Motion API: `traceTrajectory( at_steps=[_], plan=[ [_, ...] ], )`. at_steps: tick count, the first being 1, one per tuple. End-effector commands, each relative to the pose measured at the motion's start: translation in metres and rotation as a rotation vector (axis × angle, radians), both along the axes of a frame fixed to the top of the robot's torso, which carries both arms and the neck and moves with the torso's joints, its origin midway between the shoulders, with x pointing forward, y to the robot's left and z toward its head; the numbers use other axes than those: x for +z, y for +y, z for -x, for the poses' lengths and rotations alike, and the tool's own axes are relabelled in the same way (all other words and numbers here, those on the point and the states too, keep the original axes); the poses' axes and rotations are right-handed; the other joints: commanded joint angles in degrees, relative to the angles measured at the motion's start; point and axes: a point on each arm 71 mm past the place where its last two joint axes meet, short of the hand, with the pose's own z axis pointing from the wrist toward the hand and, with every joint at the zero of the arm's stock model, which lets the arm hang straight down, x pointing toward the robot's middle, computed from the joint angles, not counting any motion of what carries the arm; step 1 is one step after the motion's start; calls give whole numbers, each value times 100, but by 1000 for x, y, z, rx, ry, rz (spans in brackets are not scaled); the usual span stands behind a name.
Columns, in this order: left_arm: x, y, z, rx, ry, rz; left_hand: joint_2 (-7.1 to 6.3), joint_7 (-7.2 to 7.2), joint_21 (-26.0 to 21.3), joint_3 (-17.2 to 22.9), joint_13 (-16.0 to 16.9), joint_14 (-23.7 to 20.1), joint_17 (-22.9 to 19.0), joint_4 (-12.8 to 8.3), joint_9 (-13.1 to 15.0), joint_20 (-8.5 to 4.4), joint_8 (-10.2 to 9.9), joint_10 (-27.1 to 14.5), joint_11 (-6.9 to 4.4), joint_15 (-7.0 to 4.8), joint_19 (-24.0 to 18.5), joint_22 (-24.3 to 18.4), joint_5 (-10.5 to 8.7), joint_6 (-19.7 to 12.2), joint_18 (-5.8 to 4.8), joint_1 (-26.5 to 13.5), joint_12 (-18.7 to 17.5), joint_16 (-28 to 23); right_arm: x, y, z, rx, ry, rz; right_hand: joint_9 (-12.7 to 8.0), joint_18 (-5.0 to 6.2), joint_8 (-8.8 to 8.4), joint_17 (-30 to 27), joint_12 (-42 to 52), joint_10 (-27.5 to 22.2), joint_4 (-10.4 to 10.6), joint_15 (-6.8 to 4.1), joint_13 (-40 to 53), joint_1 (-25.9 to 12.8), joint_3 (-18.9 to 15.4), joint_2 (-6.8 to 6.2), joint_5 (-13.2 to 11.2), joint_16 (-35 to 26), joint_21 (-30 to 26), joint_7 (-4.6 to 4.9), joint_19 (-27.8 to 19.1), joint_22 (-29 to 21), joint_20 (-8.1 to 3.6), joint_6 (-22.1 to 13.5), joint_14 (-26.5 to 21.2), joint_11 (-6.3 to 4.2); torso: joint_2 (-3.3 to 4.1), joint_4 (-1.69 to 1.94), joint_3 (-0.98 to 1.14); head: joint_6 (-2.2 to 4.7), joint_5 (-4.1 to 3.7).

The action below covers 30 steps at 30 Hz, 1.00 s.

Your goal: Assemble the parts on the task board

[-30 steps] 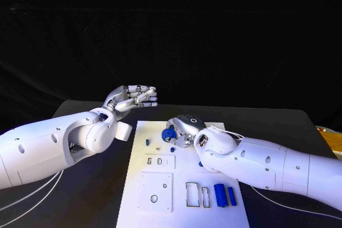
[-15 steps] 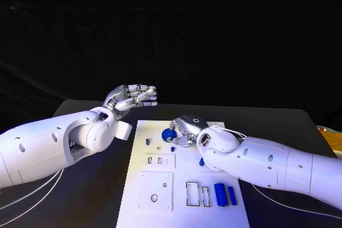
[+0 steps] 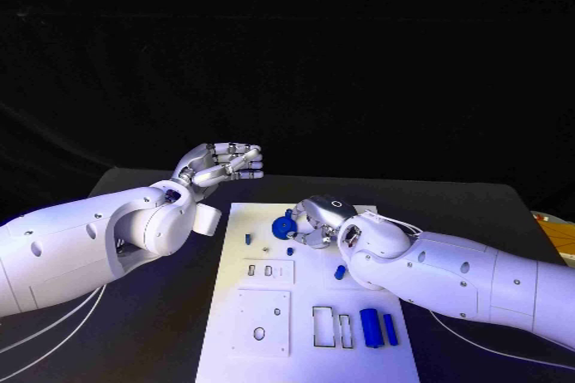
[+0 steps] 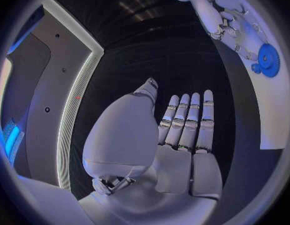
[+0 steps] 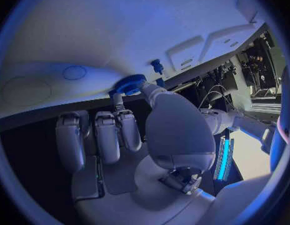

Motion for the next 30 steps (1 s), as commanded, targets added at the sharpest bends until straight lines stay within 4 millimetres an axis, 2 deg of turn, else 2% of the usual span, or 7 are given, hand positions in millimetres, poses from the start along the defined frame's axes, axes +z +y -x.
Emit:
traceTrajectory(
  at_steps=[1,5,15,21,25,29,30],
  plan=[
    [2,0,0,-6,-8,8,17,331,-14,-44,7,50,-5,-2,7,-10,24,27,-4,-7,40,6,5,37,24,22,0,-21,5,-9,5,-10,-30,-44,13,-95,-23,1274,49,98,-9,-11,887,62,19,1,56,22,28,-10,398,1270,14,22,549,-3,-12,-13,2,6,2],
    [1,1,0,-3,-7,8,17,331,-14,-44,7,50,-5,-2,7,-10,24,27,-4,-7,40,6,5,37,24,22,0,-21,16,-27,10,-17,-41,-112,31,-92,-33,1257,63,111,-52,-15,901,162,42,-1,151,19,19,-14,391,1263,9,44,545,-7,-21,-33,4,30,2],
    [1,3,-1,4,-4,9,22,332,-16,-48,6,59,-15,-2,9,-10,27,29,-3,-7,47,5,5,48,24,24,-2,-28,43,-96,15,-34,82,-243,93,-48,-43,1154,49,95,-337,-40,888,552,97,-112,155,-5,-120,-24,276,1131,-10,176,521,-15,-95,-138,42,35,15],
    [0,2,-2,-3,-1,12,42,315,52,-75,10,251,-32,-2,20,-23,53,125,-35,-53,218,29,5,111,63,32,14,25,41,-147,11,-73,163,-239,113,-42,-67,1141,45,93,-542,-124,885,773,126,-199,97,-9,-141,-130,261,1119,-70,240,519,-98,-134,-186,89,6,-7],
    [-1,1,-2,-7,1,13,56,296,160,-93,10,408,-28,-4,25,-54,65,194,-60,-94,438,63,6,146,81,43,20,83,36,-170,11,-105,178,-226,113,-45,-82,1148,58,106,-575,-155,899,804,122,-218,96,-8,-132,-162,270,1129,-96,239,520,-126,-136,-206,108,1,-20],
    [-1,0,-2,-9,2,14,67,283,223,-105,12,535,-14,-3,28,-85,73,253,-82,-128,568,77,6,173,86,51,27,137,29,-187,11,-133,188,-209,103,-48,-136,1149,50,102,-616,-165,892,836,109,-245,94,-9,-129,-121,274,1135,-123,180,521,-110,-132,-239,136,-15,-2],
    [-2,0,-2,-10,2,14,69,280,234,-109,11,562,-10,-4,28,-93,73,261,-86,-135,592,78,6,177,86,53,26,149,28,-190,11,-139,189,-205,99,-48,-153,1147,44,97,-629,-154,886,849,109,-246,93,-10,-131,-105,273,1134,-122,162,521,-97,-128,-237,134,-7,-10]
  ],
)
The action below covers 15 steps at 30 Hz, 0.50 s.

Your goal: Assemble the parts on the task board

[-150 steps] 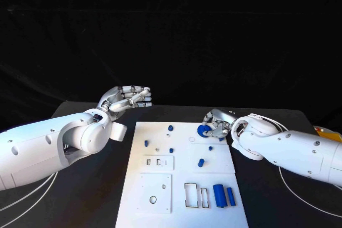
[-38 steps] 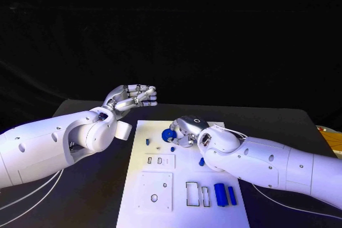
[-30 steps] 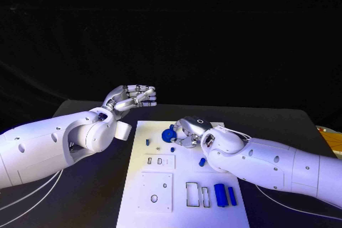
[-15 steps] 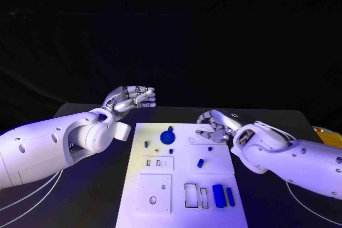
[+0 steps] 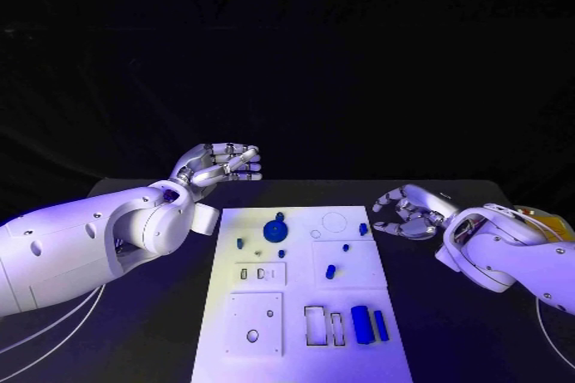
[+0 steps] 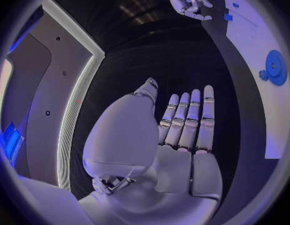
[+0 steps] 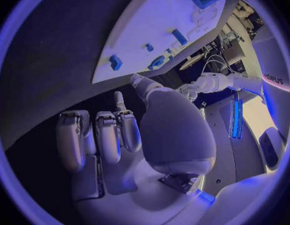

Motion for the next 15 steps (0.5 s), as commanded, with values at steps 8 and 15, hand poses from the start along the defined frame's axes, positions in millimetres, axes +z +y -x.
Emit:
traceTrajectory(
  at_steps=[8,15],
  plan=[
    [0,-4,0,-25,-2,16,50,267,50,-47,6,89,15,-3,6,2,14,42,-10,-8,79,8,6,47,87,33,25,54,-15,-9,-2,20,46,14,-15,-50,-76,1149,-8,112,-85,30,881,117,5,1,-21,-8,-11,64,284,1139,-6,-89,521,26,16,-25,29,-7,-11],
    [-1,-4,0,-25,-2,16,51,267,46,-47,6,81,12,-3,6,3,15,46,-11,-6,74,5,6,50,82,34,26,49,-21,-4,-8,7,29,17,-15,-55,-95,1164,2,120,-110,50,891,151,22,24,-12,-5,2,84,296,1153,9,-99,525,42,15,0,23,-34,-14]
  ],
)
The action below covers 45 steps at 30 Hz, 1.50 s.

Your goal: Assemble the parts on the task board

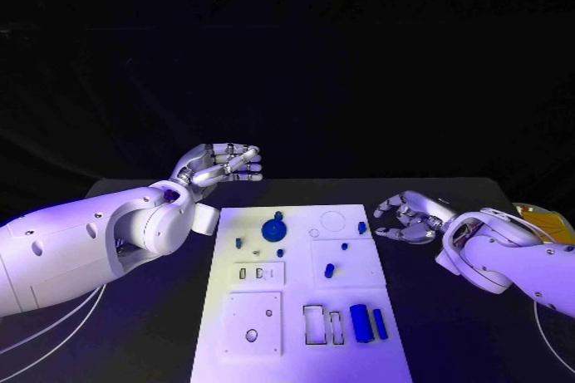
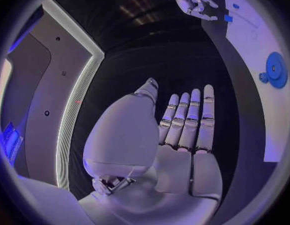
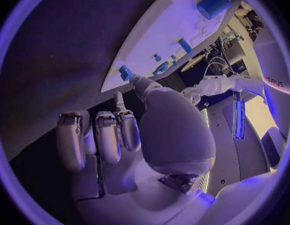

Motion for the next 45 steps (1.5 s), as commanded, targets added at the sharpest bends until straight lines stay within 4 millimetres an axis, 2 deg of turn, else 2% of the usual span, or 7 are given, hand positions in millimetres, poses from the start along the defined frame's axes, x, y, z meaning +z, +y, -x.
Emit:
traceTrajectory(
  at_steps=[1,4,9,17,27,32,45],
  plan=[
    [1,-2,0,-20,-6,14,29,267,18,-32,7,27,3,12,7,13,15,48,-11,3,26,6,6,51,81,12,26,22,-2,4,-2,9,-14,4,-6,-57,-26,1171,5,123,-30,53,895,53,2,1,-11,-4,7,14,301,1159,12,-24,526,45,-1,8,-15,-25,11],
    [1,-2,0,-20,-6,14,29,267,14,-33,7,20,1,12,7,13,15,50,-12,5,20,3,6,53,78,13,26,17,-3,7,-4,8,-18,3,-6,-58,-30,1178,13,130,-33,59,903,59,11,16,-10,-2,13,20,305,1165,17,-23,528,51,5,14,-13,-27,9],
    [1,-1,1,-18,-5,13,30,267,10,-33,7,12,-2,12,8,14,16,53,-11,7,14,0,6,55,76,14,26,11,-6,13,-7,9,-18,3,-6,-57,-33,1174,13,129,-33,62,902,59,15,25,-9,-3,9,24,302,1161,20,-22,527,54,-5,-3,-16,-56,27],
    [1,-1,1,-18,-5,13,30,268,7,-33,7,7,-3,12,8,14,16,55,-11,9,11,-2,6,55,75,14,26,8,-12,20,-9,14,-2,13,-6,-55,-49,1177,16,132,-61,75,905,91,39,46,-12,-2,2,32,298,1157,34,-25,528,64,-8,3,-17,-91,27],
    [1,0,1,-16,-5,12,30,268,7,-33,7,7,-3,12,8,14,16,55,-11,9,11,-2,6,55,75,14,26,8,-18,25,-9,25,10,18,-6,-54,-62,1179,18,132,-103,82,906,131,54,39,-16,-1,0,36,297,1156,44,-24,528,69,-11,-1,-12,-95,55],
    [1,0,1,-16,-4,12,30,268,7,-33,7,7,-3,12,8,14,16,55,-11,9,11,-2,6,55,75,14,26,8,-18,27,-10,27,7,19,3,-57,-59,1182,35,146,-142,83,923,169,104,87,0,-1,8,44,305,1166,53,30,529,77,-10,9,-12,-98,53],
    [1,1,1,-16,-3,12,31,271,-1,-34,6,-5,-8,11,7,15,15,56,-9,11,1,-7,7,55,74,18,24,-1,-22,32,-12,33,15,24,21,-63,-29,1196,90,192,-167,67,976,179,196,186,-8,3,28,31,324,1189,48,186,532,69,-9,-1,-9,-112,91]
  ],
)
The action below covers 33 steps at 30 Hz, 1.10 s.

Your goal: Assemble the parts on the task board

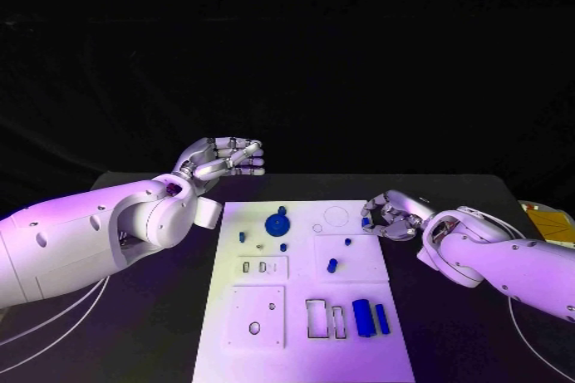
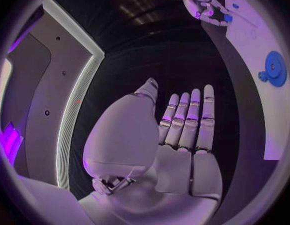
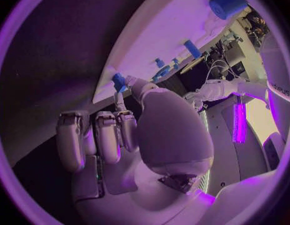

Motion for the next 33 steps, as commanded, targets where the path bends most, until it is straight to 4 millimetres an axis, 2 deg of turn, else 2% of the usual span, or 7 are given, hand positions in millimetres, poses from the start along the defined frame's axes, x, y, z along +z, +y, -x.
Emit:
traceTrajectory(
  at_steps=[1,8,18,24,31,33],
  plan=[
    [1,-2,1,-17,-5,11,31,282,-1,-35,6,-4,-6,11,10,16,15,36,12,11,2,-4,7,44,74,18,24,-1,-2,1,0,11,8,17,6,-63,18,1203,28,201,-5,24,977,6,33,61,-11,4,29,-7,325,1187,46,43,534,30,3,-3,1,-5,8],
    [1,-2,1,-17,-5,11,31,282,-1,-35,6,-4,-6,11,10,16,15,36,12,11,2,-4,7,44,74,18,24,-1,-3,2,-1,12,9,22,8,-66,22,1209,43,214,-14,19,992,9,52,75,-22,5,37,-12,332,1196,43,73,535,26,0,0,1,-28,12],
    [1,-1,1,-16,-4,11,31,282,-1,-35,6,-4,-6,11,10,16,15,36,12,11,2,-4,7,44,74,18,24,-1,-3,2,-1,12,10,25,19,-68,48,1220,65,233,-23,10,1014,-8,94,111,-46,8,43,-31,338,1204,34,173,538,9,1,-5,3,-15,20],
    [1,-1,1,-15,-4,10,31,282,-1,-35,6,-4,-6,11,10,16,15,36,12,11,2,-4,7,44,74,18,24,-1,-4,2,-2,11,11,25,57,-66,128,1216,60,228,-31,-7,1009,-42,158,185,-106,7,34,-104,333,1200,20,391,537,-53,0,-4,5,-17,22],
    [1,-1,1,-15,-4,10,42,288,-11,-32,5,-14,-12,11,9,17,13,38,16,14,-8,-13,7,45,74,26,19,-12,-4,1,-2,2,3,24,153,-68,310,1225,71,240,-77,-97,1023,-35,234,303,-162,8,40,-240,341,1212,-50,679,539,-171,2,-4,1,-26,20],
    [1,-1,1,-15,-4,10,42,288,-11,-32,5,-14,-12,11,9,17,13,38,16,14,-8,-13,7,45,74,26,19,-12,-3,1,-2,-1,-4,24,184,-71,354,1230,72,244,-105,-127,1026,-25,272,345,-292,9,46,-271,347,1220,-82,707,540,-201,1,-4,4,-25,22]
  ],
)
